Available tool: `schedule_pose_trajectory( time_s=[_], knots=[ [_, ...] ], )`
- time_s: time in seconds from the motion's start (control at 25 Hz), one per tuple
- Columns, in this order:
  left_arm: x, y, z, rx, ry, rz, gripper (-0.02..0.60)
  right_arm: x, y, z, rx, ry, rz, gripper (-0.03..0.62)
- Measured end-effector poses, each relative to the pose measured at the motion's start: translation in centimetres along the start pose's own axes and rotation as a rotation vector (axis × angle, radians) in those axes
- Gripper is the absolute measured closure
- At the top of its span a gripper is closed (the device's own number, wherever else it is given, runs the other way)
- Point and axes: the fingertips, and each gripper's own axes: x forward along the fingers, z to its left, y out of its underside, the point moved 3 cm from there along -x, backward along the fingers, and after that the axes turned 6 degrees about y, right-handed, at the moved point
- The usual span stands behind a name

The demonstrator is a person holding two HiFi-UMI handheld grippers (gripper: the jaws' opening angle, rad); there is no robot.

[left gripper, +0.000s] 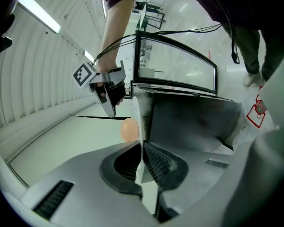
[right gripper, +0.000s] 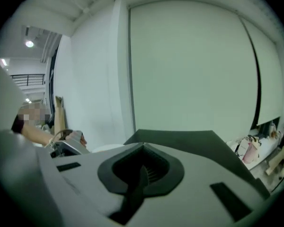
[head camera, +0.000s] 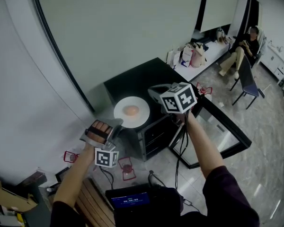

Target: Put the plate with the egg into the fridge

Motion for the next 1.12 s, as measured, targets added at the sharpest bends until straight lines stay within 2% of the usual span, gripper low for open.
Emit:
schedule_pose_trajectory(
  time_s=[0.12, 0.24, 0.36, 0.44, 0.56, 0.72, 0.92, 1.12],
  knots=[
    [-0.8, -0.7, 0.9, -0.018, -0.02, 0.01, 0.561, -4.4, 0.4, -0.3, 0.093, 0.067, -0.202, 0.588],
    [-1.3, -2.3, 1.9, -0.029, -0.031, 0.035, 0.561, -8.5, 2.9, -1.1, 0.15, 0.147, -0.385, 0.588],
    [-1.2, -4.8, 2.8, -0.056, -0.051, 0.075, 0.561, -11.9, 5.3, -2.0, 0.148, 0.196, -0.524, 0.588],
    [-0.9, -6.7, 3.3, -0.087, -0.065, 0.112, 0.561, -13.6, 6.5, -2.3, 0.114, 0.195, -0.582, 0.588],
    [-0.1, -10.5, 3.3, -0.132, -0.081, 0.174, 0.561, -16.0, 8.3, -2.1, 0.035, 0.154, -0.634, 0.588],
    [1.2, -16.7, 3.1, -0.183, -0.088, 0.244, 0.561, -19.1, 11.8, -2.9, 0.006, 0.099, -0.657, 0.588],
    [1.1, -23.6, 1.7, -0.204, -0.067, 0.282, 0.561, -22.1, 16.1, -4.7, 0.074, 0.077, -0.638, 0.588],
    [0.9, -27.2, -0.4, -0.207, -0.026, 0.303, 0.561, -23.6, 18.9, -6.1, 0.125, 0.063, -0.6, 0.588]
  ],
)
